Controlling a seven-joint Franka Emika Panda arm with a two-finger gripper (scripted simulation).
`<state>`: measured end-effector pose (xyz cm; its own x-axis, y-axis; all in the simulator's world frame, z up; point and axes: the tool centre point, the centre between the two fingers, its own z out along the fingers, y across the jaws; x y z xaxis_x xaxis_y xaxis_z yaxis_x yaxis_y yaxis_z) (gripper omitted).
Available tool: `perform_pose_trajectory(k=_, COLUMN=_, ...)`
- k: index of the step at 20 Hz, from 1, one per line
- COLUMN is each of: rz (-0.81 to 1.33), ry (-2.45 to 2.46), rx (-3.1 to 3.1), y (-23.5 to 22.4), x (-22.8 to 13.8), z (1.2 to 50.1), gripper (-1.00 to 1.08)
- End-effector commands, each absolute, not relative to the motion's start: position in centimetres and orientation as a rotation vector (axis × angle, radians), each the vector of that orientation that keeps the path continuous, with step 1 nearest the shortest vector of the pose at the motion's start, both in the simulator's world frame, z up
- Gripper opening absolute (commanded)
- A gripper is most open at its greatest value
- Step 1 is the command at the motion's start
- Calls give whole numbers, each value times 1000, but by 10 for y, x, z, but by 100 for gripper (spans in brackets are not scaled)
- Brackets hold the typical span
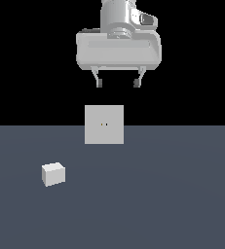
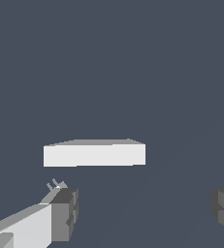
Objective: Plug the charger into the wall socket.
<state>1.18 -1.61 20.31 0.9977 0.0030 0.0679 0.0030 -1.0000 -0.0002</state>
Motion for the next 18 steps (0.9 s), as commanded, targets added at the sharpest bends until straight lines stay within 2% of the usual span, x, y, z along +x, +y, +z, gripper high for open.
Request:
perform_pose_trajectory(k=1, rz=-107, ry=-5, rx=-3139, y=-16, x=12, z=203, gripper=100)
perform_pose_trajectory(k=9, rz=-127, ry=-70, rx=-3132, y=-7, x=8, z=195, gripper=100)
perform_pose_trajectory(k=18, rz=-199, ry=-295, rx=-3096, y=23, x=-8, z=165, gripper=100)
